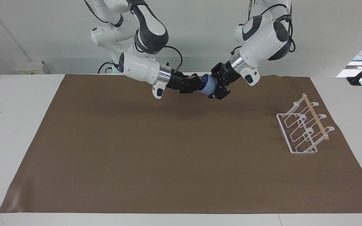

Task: Hang cup on cup holder
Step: 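Grasp the cup base with the left gripper from the right gripper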

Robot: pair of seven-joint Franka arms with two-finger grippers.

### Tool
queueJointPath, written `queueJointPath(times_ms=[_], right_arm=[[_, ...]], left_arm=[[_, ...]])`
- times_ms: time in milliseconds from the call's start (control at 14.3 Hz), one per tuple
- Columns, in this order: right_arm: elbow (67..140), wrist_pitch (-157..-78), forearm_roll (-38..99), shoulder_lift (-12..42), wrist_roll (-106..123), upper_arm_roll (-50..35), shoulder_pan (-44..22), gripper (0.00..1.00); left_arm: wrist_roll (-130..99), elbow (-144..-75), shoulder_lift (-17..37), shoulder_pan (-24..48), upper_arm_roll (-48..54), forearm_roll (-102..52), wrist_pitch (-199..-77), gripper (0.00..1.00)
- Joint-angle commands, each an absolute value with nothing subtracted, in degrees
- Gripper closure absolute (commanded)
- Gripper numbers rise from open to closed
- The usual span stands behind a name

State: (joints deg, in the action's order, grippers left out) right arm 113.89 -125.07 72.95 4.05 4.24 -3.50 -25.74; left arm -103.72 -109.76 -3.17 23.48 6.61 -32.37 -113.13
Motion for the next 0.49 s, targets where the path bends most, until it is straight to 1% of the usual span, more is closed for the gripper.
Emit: queueJointPath(times_ms=[0, 140, 210, 280, 349, 419], right_arm=[[114.0, -125.9, 74.1, 3.3, 3.7, -4.0, -25.4, 1.00], [114.0, -125.9, 74.1, 3.3, 3.7, -4.0, -25.4, 0.99], [114.0, -125.9, 74.1, 3.3, 3.6, -4.0, -25.4, 0.87], [114.0, -125.9, 74.1, 3.3, 3.7, -4.0, -25.5, 0.33], [114.0, -126.0, 74.1, 3.3, 3.6, -4.0, -25.6, 0.02], [113.7, -126.0, 74.1, 3.3, 3.5, -4.0, -25.6, 0.01]], left_arm=[[-101.8, -111.5, -4.5, 25.9, 6.3, -32.3, -115.1, 1.00], [-102.0, -111.1, -4.2, 25.7, 6.3, -32.3, -115.0, 1.00], [-102.0, -110.7, -4.0, 25.6, 6.3, -32.3, -115.0, 1.00], [-102.1, -110.7, -4.0, 25.5, 6.3, -32.4, -115.0, 1.00], [-102.3, -110.7, -4.0, 25.3, 6.2, -32.4, -114.6, 1.00], [-102.7, -110.6, -4.0, 25.2, 6.2, -32.4, -114.4, 1.00]])
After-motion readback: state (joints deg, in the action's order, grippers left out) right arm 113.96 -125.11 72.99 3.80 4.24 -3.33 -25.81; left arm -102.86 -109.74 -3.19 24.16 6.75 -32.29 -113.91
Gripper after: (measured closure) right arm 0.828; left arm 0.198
